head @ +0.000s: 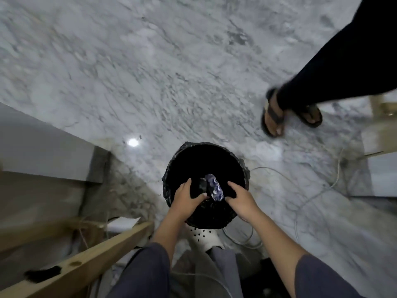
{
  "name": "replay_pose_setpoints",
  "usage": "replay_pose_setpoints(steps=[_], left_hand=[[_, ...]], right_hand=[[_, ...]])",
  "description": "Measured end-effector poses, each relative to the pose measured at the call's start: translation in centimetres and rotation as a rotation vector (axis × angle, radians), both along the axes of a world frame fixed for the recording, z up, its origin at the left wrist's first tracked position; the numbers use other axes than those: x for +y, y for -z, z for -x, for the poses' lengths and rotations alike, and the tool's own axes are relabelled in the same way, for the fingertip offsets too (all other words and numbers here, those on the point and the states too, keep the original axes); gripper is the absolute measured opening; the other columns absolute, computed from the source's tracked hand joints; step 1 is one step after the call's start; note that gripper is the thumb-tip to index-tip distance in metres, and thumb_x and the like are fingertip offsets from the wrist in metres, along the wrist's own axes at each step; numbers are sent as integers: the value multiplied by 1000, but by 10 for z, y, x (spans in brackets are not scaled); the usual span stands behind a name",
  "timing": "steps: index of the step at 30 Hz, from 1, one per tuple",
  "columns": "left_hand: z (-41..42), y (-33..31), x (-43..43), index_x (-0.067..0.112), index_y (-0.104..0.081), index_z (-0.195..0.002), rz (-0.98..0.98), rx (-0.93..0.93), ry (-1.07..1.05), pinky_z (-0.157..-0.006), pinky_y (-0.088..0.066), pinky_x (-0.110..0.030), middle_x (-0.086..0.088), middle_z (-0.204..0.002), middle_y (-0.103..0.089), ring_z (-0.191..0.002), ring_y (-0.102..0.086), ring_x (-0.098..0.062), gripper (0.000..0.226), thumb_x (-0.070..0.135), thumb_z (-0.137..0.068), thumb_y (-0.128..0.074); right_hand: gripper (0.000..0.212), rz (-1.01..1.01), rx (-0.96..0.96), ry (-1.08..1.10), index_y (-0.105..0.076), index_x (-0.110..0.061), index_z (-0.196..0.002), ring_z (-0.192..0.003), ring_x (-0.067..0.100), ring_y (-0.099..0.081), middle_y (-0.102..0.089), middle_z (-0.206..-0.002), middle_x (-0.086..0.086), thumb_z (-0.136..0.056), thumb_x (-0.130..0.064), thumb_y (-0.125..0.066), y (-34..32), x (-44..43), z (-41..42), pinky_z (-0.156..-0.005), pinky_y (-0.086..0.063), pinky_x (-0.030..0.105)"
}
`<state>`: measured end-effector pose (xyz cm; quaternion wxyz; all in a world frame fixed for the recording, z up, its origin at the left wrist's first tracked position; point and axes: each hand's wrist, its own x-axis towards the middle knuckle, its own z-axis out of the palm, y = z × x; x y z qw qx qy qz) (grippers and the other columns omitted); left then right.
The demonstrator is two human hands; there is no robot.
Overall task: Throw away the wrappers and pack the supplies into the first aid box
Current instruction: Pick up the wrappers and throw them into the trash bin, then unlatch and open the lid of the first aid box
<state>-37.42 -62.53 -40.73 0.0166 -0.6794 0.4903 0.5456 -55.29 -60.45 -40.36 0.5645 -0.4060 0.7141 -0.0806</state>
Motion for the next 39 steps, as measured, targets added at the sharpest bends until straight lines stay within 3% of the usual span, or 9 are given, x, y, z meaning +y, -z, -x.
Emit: replay_pose_setpoints(steps=[9,14,21,31,35,39], left_hand=[[6,-211,-10,9,-15,-159,205,-73,281,-123,-19,-33,-7,-168,-16,-156,-15,-21,84,39,-96,-61],[-2,-342,-22,9,-14,-159,363,-46,257,-122,-15,-31,-8,-169,-13,-156,-14,-22,81,39,-98,-58],[-81,-478,-9,10,-13,-160,604,-123,109,-123,-16,-34,-6,-169,-13,-155,-14,-21,80,42,-99,-55],[-286,-542,130,6,-20,-158,685,-435,-340,-121,-16,-29,-10,-167,-17,-155,-18,-23,81,37,-95,-62],[-351,-543,216,7,-25,-156,598,-549,-514,-124,-19,-36,-10,-167,-19,-156,-15,-23,80,37,-94,-64],[-392,-533,317,7,-22,-157,499,-644,-696,-124,-14,-31,-10,-167,-17,-156,-13,-22,78,35,-95,-61]], right_hand=[[64,133,165,-203,-20,-12,-146,-139,25,-30,-26,-153,8,-90,-14,-51,-206,-12,10,-113,-28,32],[65,236,204,-260,-14,-15,-148,-143,23,-20,-14,-157,4,-93,-18,-49,-329,-32,-2,-115,-24,34],[62,510,239,-450,-19,-11,-146,-140,23,-26,-23,-154,7,-93,-17,-49,-467,-51,-78,-114,-24,31],[64,718,84,-927,-27,-9,-144,-139,25,-30,-28,-152,11,-87,-15,-56,-540,-3,-304,-110,-27,29],[63,783,12,-1162,-33,-11,-141,-136,24,-35,-35,-148,12,-85,-15,-59,-539,49,-390,-107,-29,27],[61,811,-117,-1395,-36,-12,-140,-133,23,-39,-40,-146,10,-84,-14,-60,-532,116,-460,-105,-30,26]])
